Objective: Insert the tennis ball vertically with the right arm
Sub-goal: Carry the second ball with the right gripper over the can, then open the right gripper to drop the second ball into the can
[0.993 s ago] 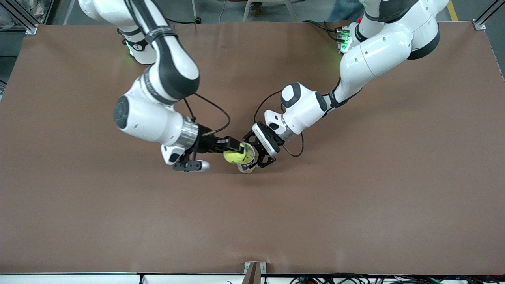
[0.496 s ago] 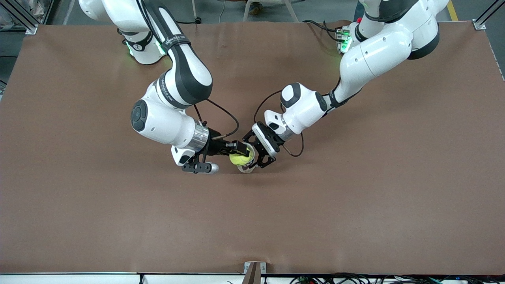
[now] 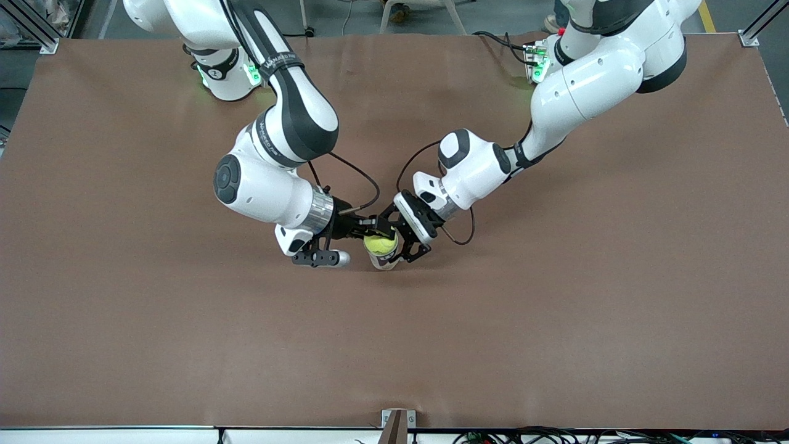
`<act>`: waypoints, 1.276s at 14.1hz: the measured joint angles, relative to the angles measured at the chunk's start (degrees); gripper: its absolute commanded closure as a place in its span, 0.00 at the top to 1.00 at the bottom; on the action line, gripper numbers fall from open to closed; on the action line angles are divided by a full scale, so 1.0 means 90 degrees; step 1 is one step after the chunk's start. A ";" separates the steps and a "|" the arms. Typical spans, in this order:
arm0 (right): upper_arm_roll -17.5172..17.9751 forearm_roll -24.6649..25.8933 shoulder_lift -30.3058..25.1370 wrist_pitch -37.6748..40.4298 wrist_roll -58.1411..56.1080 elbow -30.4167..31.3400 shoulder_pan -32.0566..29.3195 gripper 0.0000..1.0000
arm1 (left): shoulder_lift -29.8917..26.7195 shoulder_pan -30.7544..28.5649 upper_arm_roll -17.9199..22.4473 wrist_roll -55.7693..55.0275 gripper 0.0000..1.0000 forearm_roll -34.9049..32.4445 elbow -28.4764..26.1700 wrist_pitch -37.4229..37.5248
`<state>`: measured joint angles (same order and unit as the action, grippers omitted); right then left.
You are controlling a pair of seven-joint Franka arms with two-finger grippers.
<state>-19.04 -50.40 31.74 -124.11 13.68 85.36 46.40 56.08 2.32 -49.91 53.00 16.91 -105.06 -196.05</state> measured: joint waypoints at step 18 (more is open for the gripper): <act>-0.0025 0.0377 0.0002 -0.0007 0.0310 0.0038 0.0074 1.00 | 0.0001 -0.0061 -0.0034 0.0001 0.76 0.0000 -0.0021 0.0036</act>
<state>-19.26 -47.00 31.76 -124.17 16.47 85.70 47.07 56.08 1.76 -50.22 53.01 16.91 -105.24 -195.73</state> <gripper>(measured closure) 0.000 0.233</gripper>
